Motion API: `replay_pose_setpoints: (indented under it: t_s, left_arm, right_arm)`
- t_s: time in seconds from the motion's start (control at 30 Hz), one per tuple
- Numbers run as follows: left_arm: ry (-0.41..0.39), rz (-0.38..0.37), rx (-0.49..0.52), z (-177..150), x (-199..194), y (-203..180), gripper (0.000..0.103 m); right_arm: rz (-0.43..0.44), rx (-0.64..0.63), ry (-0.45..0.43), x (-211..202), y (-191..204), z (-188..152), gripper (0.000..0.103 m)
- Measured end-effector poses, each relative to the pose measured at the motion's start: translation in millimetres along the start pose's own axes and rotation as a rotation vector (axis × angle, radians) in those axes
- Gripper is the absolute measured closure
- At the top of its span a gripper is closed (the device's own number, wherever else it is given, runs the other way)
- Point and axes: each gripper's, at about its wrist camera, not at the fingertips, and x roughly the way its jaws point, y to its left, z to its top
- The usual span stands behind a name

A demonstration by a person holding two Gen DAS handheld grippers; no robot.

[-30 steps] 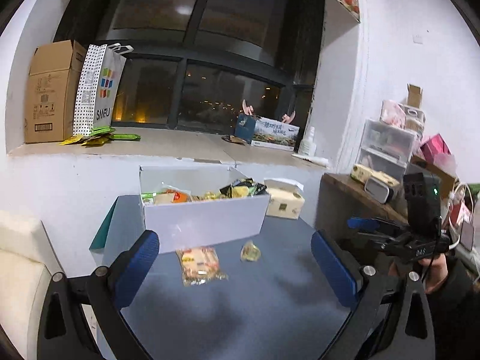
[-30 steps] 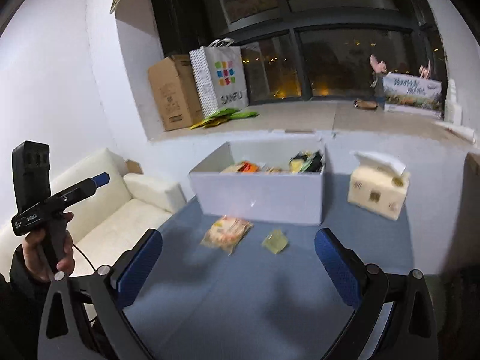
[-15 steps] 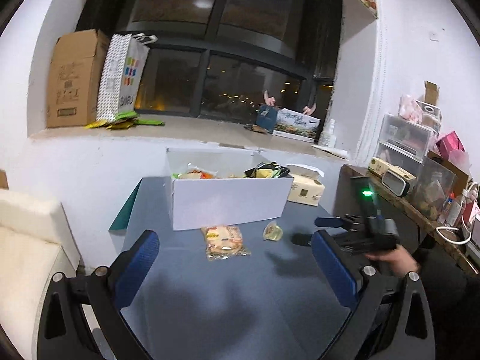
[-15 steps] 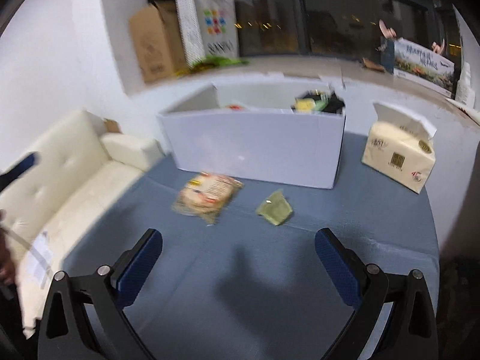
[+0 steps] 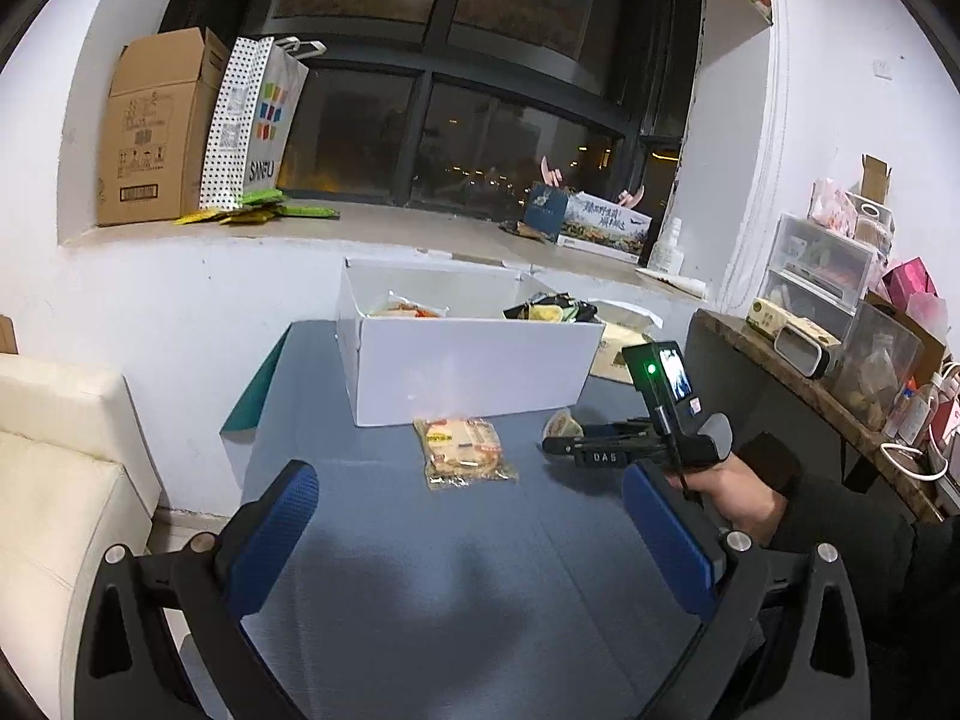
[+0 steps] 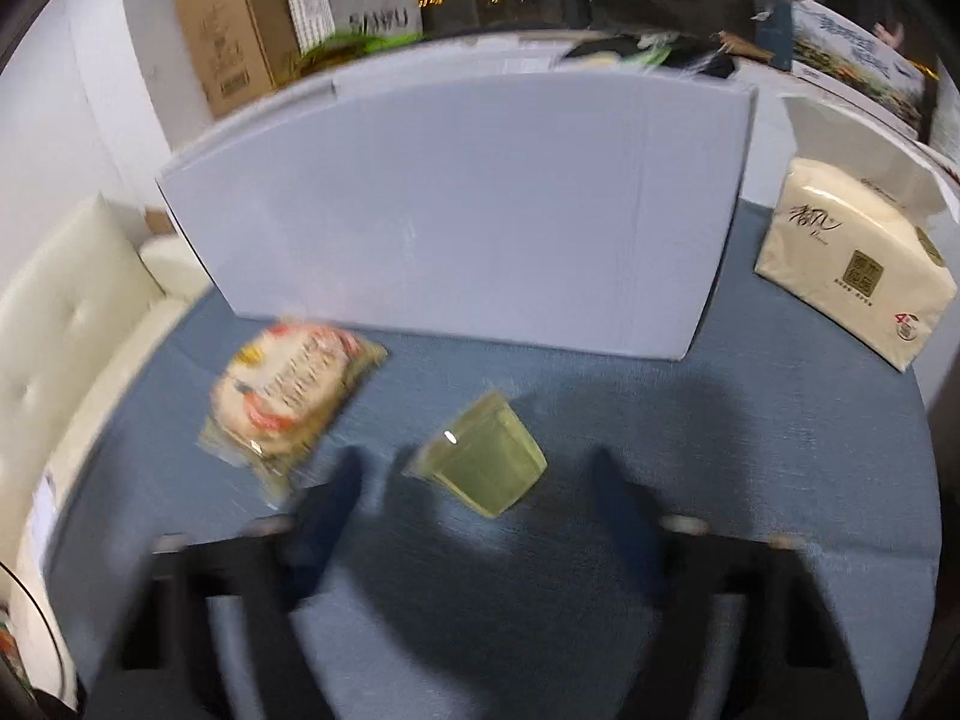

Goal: Organize snacks
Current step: 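Grasp the round bread bun with the left tool while the right grasps the jelly cup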

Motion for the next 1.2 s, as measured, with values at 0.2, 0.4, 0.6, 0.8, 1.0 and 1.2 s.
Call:
replay_pose_setpoints:
  t_s: [0.2,0.4,0.6,0.8,1.0,1.2]
  left_arm:
    - [0.05,-0.015,0.013,-2,23,-6,0.0]
    - [0.146,-0.032,0.024,7,79,-22,0.0]
    - [0.274,0.018,-0.014,17,159,-30,0.0]
    - [0.387,0.186,-0.043,12,235,-24,0.0]
    - [0.424,0.323,-0.029,-6,270,-17,0.01]
    - [0.37,0.228,-0.011,-6,241,-18,0.027]
  right_arm:
    - [0.04,0.004,-0.049,-13,-6,-7,0.053]
    - [0.139,0.064,-0.151,-67,-10,-15,0.053]
    - [0.189,0.068,-0.257,-131,-5,-29,0.053]
    - [0.181,0.104,-0.315,-168,-11,-44,0.053]
    - [0.19,0.142,-0.333,-177,-20,-52,0.053]
    - [0.195,0.136,-0.33,-176,-21,-59,0.053]
